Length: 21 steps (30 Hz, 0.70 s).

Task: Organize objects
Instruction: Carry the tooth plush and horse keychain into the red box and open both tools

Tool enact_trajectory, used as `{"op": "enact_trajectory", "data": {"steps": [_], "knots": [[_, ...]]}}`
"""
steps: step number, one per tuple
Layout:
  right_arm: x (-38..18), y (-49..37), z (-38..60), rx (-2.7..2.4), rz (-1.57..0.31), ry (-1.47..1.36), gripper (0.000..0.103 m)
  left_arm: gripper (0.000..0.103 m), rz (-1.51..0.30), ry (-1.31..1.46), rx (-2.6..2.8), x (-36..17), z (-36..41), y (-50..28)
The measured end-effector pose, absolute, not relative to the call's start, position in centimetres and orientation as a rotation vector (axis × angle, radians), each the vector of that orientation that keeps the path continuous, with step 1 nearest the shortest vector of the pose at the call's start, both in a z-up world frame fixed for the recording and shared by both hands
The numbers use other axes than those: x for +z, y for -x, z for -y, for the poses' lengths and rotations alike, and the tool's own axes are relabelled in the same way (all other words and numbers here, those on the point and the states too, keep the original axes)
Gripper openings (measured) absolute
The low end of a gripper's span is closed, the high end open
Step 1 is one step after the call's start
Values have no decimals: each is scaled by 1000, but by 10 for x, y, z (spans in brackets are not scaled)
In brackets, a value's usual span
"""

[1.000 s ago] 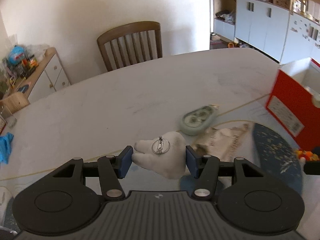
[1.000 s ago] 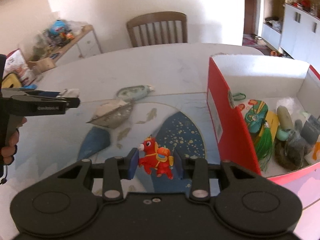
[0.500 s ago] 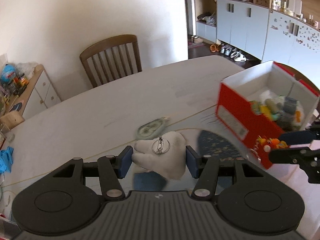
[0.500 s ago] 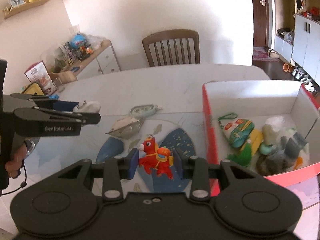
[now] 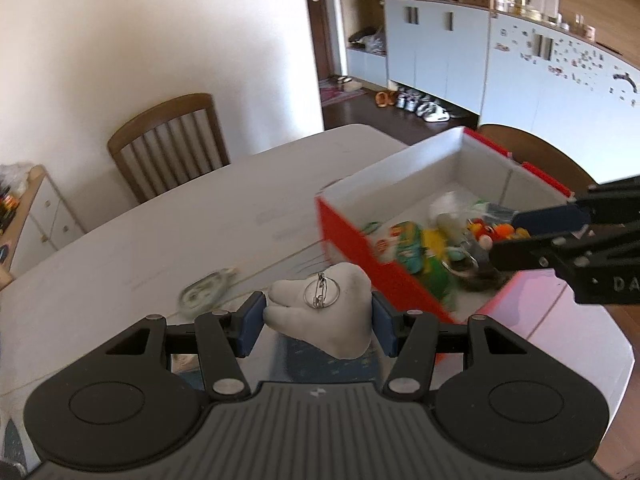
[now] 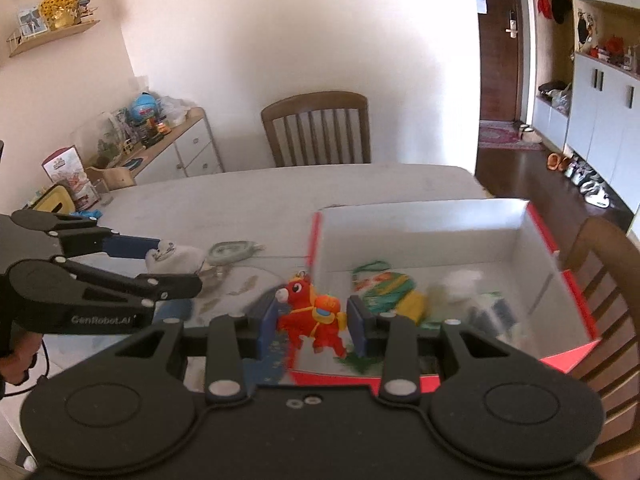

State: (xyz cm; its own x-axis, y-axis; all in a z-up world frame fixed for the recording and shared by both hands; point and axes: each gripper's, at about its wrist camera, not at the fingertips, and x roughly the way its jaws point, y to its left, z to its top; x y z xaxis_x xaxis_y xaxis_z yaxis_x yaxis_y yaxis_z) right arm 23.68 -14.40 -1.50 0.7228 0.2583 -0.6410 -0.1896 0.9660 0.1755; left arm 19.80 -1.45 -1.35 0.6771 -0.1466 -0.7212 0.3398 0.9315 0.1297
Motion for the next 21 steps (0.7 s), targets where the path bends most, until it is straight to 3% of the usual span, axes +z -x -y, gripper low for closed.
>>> {"op": "enact_trajectory", "data": {"steps": [21], "knots": [[-44,-281,247,190,-742,-22,36,56,-853,-342,-319,-48,148,-246]]}}
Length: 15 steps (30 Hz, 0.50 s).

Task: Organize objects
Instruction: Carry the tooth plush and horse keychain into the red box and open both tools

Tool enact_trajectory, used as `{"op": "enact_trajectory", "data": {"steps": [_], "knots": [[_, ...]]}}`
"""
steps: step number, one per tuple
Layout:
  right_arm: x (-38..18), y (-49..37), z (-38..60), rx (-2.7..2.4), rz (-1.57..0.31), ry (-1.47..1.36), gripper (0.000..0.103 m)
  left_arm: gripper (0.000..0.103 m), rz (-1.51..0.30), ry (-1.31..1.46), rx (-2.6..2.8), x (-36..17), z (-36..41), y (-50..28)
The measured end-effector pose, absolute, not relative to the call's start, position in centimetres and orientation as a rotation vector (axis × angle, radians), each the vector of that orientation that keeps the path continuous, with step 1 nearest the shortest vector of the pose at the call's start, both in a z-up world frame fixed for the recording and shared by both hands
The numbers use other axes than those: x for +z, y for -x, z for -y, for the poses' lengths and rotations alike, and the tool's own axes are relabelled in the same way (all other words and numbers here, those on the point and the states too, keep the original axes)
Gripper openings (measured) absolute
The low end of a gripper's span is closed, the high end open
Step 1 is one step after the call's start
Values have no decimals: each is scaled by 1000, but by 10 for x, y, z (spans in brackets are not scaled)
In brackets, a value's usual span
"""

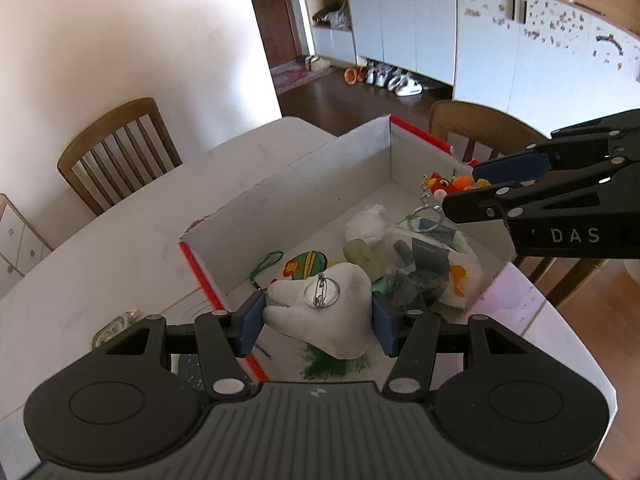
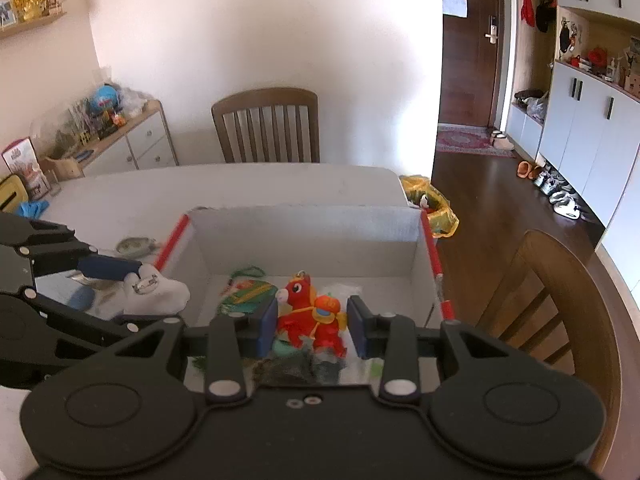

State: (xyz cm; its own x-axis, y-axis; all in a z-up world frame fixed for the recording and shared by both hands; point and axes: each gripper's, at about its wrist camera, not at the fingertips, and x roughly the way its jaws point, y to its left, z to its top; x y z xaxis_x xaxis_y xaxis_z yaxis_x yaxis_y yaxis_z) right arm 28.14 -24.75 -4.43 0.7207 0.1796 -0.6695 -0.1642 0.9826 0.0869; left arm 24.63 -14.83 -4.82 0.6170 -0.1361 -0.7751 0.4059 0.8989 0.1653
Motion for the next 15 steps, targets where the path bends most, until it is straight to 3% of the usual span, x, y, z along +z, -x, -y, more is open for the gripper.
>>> {"op": "enact_trajectory", "data": {"steps": [15], "knots": [[-85,-319,251,270,-833,72,36,56,-969,-368,-280,-96,174,-303]]}}
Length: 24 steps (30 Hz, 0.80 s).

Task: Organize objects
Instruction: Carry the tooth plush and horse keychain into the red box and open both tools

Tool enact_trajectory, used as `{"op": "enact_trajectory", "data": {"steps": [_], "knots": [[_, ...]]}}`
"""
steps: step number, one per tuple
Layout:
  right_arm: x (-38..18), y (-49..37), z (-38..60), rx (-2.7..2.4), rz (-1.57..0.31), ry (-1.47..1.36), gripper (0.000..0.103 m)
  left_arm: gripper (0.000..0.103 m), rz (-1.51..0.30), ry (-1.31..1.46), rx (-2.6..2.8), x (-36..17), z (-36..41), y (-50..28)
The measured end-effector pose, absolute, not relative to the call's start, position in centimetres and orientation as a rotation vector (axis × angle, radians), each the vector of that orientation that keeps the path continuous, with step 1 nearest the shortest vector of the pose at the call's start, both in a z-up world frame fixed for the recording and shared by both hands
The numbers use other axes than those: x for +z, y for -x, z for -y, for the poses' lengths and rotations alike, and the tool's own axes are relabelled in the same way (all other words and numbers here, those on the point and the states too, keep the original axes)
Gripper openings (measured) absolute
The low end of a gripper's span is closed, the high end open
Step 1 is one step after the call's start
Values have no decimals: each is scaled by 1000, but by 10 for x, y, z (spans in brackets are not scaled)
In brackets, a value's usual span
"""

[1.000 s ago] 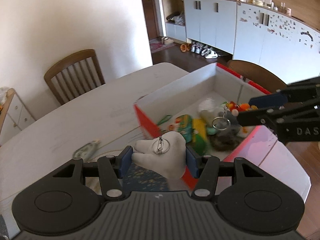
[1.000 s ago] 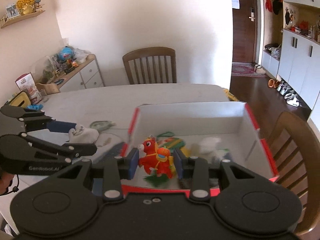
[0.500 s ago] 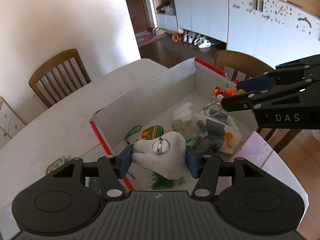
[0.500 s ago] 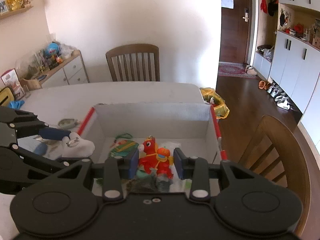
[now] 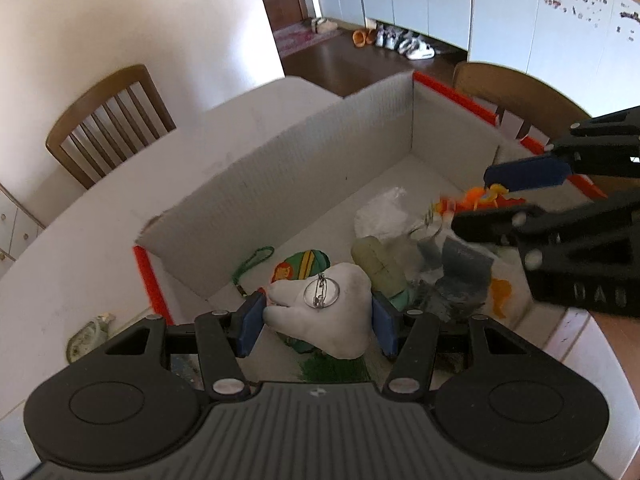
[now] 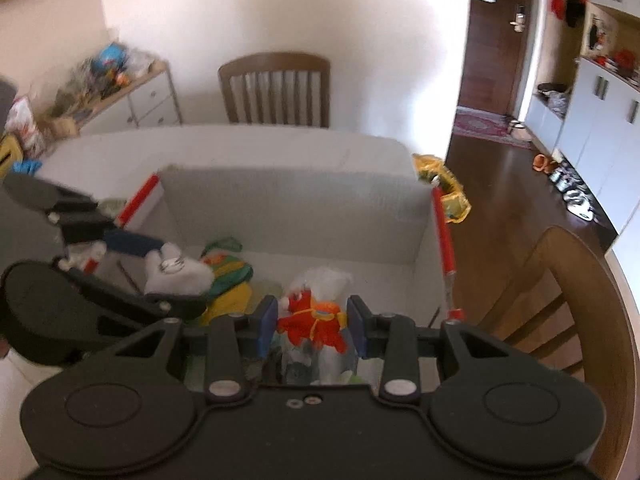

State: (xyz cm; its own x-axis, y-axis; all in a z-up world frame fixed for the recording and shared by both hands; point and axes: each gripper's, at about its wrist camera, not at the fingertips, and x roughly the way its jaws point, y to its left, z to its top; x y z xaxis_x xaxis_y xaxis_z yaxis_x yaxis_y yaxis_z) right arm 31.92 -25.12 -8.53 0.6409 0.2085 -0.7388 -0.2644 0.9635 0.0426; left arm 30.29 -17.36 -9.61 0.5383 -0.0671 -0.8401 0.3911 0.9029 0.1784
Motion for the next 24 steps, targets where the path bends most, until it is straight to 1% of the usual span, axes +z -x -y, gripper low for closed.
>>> {"op": "enact_trajectory", "data": {"steps": [9,18,20,22,23,24], "knots": [[-104,-320,245,316,-907,123,36,56,-1060,-382,-311,-124,179,-316],[-110,-320,250,324,-936,109,38,57,-1092,-393,-338,-134,180,-323],[-110,-320,251,323,-941,103,39,57,-1094,-390,-337,-134,181,-324],[-109,-319,251,319,-942,99,44,58,-1095,-392,-339,-134,182,-324],[-108,-319,252,319,-941,93,46,59,-1094,-395,-339,-134,183,-323],[-108,-318,253,318,-940,87,47,65,-1092,-398,-338,-134,182,-322]]}}
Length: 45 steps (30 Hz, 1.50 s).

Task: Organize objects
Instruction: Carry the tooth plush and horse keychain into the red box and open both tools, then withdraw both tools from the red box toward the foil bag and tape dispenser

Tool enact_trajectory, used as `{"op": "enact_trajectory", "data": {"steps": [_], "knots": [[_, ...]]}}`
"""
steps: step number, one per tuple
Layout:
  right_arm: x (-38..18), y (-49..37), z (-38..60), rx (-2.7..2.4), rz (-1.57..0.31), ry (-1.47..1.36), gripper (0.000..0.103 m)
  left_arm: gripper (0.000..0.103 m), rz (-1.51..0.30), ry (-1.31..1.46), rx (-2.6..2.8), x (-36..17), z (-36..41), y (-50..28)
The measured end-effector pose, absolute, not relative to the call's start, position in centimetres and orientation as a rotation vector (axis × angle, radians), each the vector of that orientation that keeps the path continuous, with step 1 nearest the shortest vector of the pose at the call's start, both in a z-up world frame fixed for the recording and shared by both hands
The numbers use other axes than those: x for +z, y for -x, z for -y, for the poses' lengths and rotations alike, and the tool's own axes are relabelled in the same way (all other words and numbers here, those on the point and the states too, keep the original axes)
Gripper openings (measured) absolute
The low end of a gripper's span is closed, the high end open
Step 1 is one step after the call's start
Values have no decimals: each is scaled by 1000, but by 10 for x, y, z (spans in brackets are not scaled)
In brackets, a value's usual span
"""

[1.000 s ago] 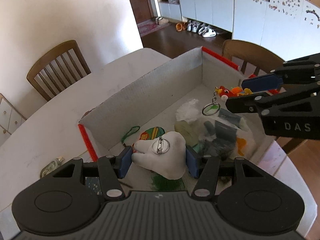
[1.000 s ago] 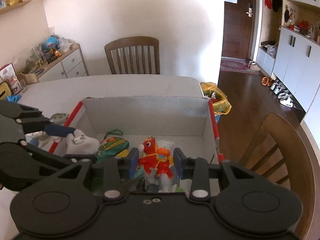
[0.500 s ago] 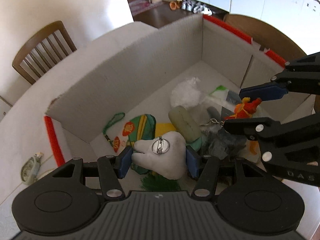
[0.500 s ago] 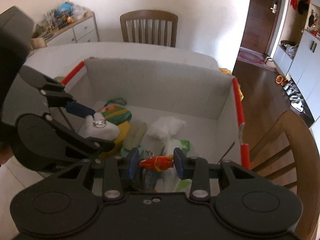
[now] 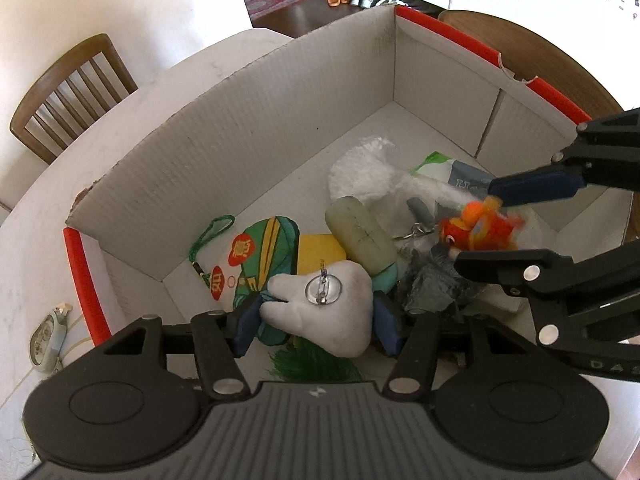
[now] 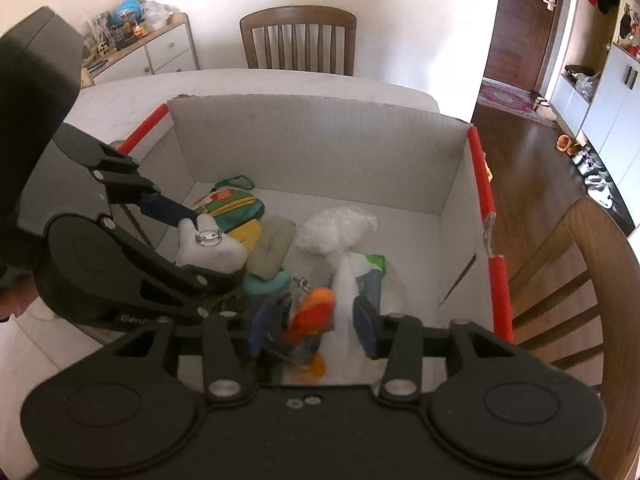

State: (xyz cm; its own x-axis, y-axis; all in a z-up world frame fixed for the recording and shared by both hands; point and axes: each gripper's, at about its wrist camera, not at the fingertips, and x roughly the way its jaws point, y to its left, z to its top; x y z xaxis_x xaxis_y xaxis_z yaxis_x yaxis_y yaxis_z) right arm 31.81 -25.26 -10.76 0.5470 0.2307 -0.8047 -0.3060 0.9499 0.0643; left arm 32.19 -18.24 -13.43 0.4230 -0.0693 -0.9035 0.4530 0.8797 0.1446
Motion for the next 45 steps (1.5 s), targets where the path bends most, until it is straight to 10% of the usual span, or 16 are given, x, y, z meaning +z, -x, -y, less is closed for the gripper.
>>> {"op": "enact_trajectory", "data": {"steps": [21,45], "knots": [[-61,-293,255,326,-828,-1,57,74,-971,-306,-307,-89,162,-285],[-9,-253,193,295,-692,-102,90,87,-781,-146,-307,-15,72,-217]]}}
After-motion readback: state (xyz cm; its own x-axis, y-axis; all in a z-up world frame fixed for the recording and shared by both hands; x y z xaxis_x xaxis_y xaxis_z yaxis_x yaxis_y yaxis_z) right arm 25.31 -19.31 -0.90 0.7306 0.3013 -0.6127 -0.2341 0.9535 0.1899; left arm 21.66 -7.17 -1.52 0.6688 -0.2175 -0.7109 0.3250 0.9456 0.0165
